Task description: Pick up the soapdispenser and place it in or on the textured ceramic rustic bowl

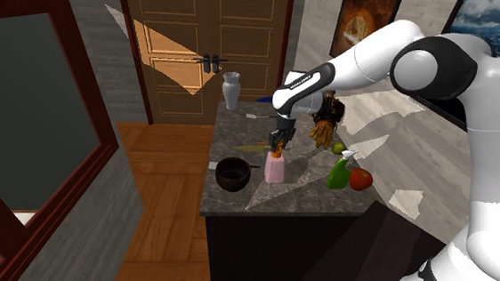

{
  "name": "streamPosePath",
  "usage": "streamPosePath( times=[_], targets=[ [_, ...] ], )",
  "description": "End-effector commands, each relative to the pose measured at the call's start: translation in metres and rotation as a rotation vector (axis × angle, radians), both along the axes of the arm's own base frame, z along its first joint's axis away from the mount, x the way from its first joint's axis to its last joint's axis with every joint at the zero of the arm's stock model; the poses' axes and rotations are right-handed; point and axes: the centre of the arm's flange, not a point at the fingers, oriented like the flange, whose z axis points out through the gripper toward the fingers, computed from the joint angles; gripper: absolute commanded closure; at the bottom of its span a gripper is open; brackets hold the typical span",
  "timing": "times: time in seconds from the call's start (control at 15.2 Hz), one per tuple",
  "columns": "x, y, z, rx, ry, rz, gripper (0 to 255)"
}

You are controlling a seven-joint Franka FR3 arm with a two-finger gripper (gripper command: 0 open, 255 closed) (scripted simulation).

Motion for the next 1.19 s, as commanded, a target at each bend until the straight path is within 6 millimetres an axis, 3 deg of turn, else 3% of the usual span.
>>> streamPosePath(
  times=[0.0,1.12],
  targets=[
    [0.001,0.000,0.010,0.000,0.000,0.000,255],
    [0.001,0.000,0.100,0.000,0.000,0.000,255]
  ],
)
